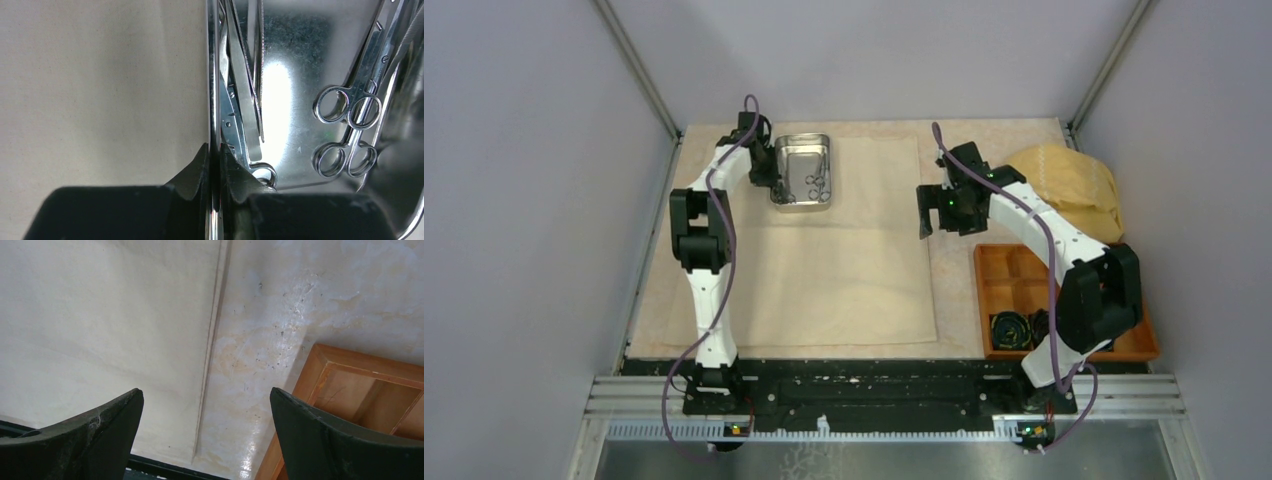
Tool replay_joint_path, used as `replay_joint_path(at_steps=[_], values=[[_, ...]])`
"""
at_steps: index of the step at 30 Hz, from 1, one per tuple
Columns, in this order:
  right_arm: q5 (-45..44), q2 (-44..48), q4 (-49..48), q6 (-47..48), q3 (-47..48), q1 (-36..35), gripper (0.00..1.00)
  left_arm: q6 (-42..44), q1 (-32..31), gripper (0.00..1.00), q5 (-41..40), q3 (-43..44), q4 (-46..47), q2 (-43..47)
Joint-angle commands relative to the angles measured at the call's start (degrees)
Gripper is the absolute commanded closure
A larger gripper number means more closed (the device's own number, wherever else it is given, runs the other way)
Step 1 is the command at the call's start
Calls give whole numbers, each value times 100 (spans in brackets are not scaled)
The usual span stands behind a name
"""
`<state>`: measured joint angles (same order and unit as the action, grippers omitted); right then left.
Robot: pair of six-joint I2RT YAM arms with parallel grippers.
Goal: Open and lay out the surgical kit
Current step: Pick up the container from the surgical kit, then place the container in the surgical kit.
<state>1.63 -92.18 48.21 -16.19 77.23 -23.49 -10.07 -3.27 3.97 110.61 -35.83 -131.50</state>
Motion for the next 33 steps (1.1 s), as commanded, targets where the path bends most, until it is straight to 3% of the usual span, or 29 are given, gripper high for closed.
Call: replay_joint_path(at_steps=[1,15,19,28,33], values=[[74,405,-94,-42,-108,49,3,35,2,100,-34,218,38,727],[438,805,-205,17,-459,47,4,-342,68,100,-234,-919,-231,2140],[650,982,-299,21,-689,46,4,-642,285,100,22,-1981,-39,3040],[1152,1202,-500,10,-1087,46,5,-1554,1720,100,367,-4828,156,5152],[1265,1220,-522,71,-1023,38,5,-2077,1884,100,312,-6160,414,6097]])
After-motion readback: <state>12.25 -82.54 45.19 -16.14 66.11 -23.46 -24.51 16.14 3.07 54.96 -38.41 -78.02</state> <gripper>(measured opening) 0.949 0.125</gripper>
